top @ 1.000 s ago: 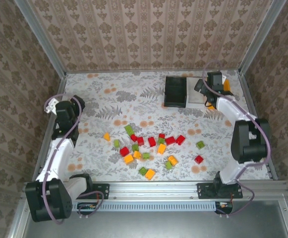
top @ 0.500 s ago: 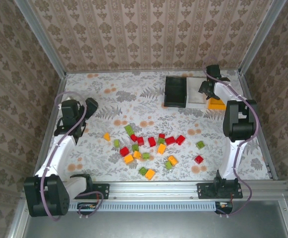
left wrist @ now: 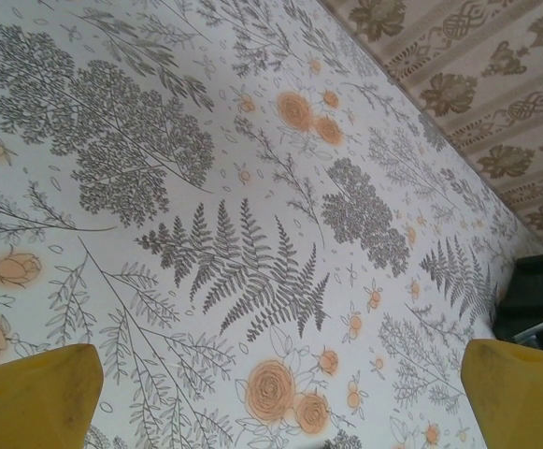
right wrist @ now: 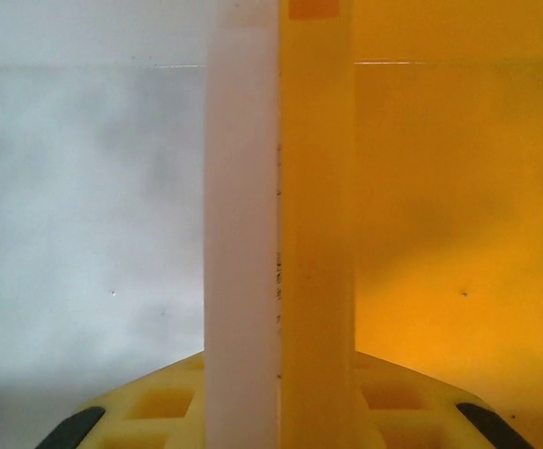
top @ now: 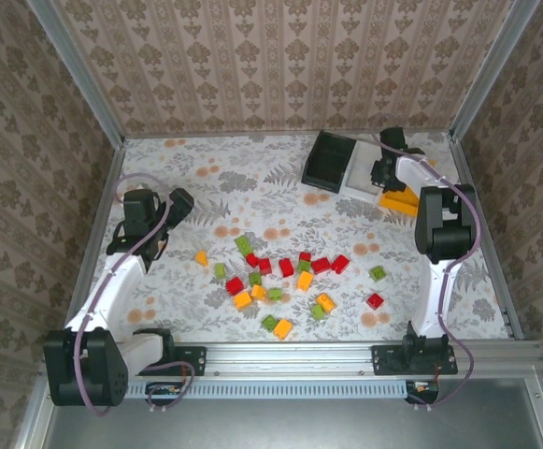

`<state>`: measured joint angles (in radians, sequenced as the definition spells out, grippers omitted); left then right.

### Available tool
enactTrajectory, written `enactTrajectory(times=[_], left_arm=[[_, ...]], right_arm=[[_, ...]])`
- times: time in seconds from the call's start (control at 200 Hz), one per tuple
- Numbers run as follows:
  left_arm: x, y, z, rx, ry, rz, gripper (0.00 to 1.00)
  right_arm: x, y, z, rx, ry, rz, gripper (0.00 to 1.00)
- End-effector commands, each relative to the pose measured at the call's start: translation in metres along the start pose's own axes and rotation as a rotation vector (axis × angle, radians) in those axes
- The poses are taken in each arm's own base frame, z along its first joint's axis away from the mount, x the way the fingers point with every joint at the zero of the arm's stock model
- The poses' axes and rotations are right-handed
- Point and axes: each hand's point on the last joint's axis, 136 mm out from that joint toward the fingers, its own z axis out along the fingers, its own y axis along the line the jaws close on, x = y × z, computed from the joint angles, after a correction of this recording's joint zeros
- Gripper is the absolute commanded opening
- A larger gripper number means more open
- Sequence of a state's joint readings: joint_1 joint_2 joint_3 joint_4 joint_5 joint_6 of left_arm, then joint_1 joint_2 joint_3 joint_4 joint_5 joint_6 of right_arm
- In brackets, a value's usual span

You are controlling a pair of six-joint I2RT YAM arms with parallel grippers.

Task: Sort the legos into containers by color

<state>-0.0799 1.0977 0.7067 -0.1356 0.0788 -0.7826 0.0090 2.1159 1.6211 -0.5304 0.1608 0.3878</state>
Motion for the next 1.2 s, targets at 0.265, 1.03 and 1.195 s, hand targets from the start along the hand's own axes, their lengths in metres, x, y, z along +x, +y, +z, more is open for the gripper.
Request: enactTrajectory(times=[0.265, 1.03, 1.195], left_arm=[[0.020, -0.006, -0.018, 0.028, 0.027, 0.011, 1.00], [0.030, 0.009, -0.044, -0.003, 0.013, 0.049, 1.00], [0.032, 0.008, -0.042, -0.001, 0.024, 0.048, 1.00]], right_arm=[[0.062, 0.120, -0.057, -0.147, -0.055, -0.093, 0.00], [0.138, 0.168, -0.085, -0.170, -0.019, -0.331, 0.00], [0.144, 0.169, -0.080, -0.179, 0.004, -0.306, 0.07]])
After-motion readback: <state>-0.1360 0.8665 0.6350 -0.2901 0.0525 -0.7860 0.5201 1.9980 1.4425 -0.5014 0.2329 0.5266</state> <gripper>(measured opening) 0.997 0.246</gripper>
